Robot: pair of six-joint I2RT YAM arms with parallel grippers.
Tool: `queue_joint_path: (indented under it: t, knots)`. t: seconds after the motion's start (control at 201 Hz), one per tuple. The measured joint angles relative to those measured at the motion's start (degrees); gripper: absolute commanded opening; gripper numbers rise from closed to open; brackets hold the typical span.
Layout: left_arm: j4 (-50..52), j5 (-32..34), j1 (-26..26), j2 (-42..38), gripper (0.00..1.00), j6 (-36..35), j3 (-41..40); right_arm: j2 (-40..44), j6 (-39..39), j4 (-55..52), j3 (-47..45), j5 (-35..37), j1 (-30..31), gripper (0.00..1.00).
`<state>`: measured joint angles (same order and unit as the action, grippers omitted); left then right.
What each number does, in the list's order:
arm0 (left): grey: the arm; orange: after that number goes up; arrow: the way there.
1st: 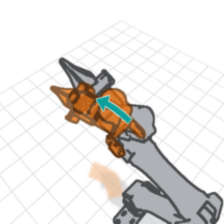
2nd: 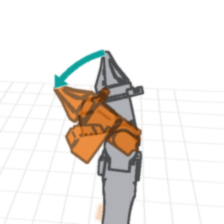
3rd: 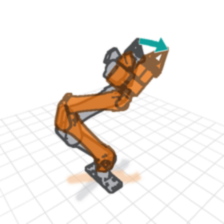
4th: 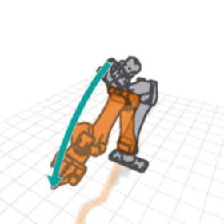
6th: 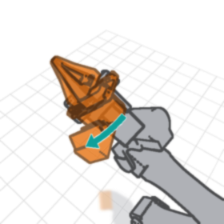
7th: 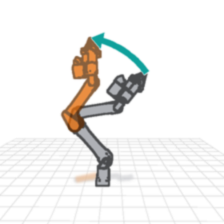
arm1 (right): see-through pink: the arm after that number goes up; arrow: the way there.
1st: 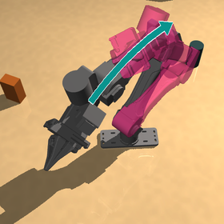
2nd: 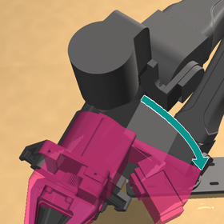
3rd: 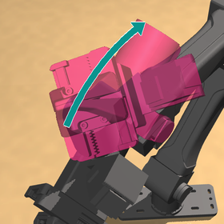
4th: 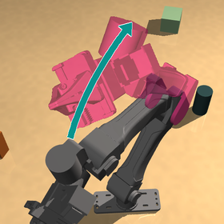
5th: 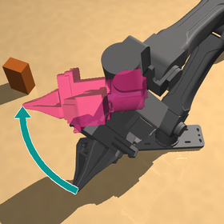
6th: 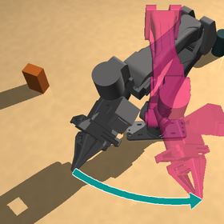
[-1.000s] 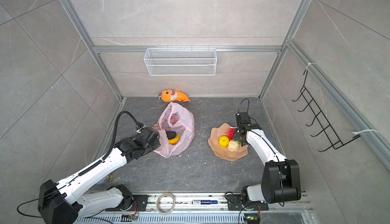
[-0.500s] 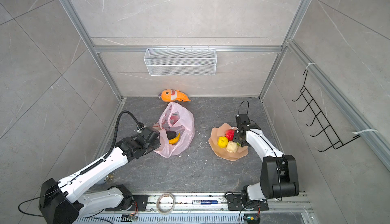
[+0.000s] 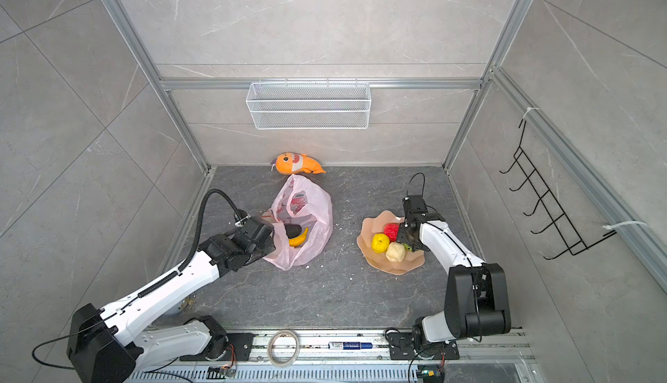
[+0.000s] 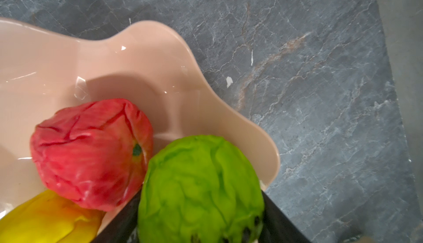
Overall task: Take fruits out of the plastic bag
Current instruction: Place the fruit on the plate.
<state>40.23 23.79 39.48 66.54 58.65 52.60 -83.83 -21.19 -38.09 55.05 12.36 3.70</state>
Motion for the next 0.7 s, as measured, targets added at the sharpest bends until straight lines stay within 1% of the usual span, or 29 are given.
queue_joint_path:
  t: [0.458, 0.607, 0.702]
  knots:
    - [0.0, 0.0, 0.0, 0.2, 0.0, 0.0, 0.0, 3.2, 0.0, -1.6, 0.6, -1.0, 0.0, 0.79]
    - [0.1, 0.0, 0.0, 0.2, 0.0, 0.0, 0.0, 5.1, 0.0, -2.8, 2.5, -1.7, 0.0, 0.79]
    - [0.5, 0.1, 0.0, 0.1, 0.0, 0.0, 0.0, 6.8, 0.0, -3.7, 3.5, -2.8, 0.0, 0.77]
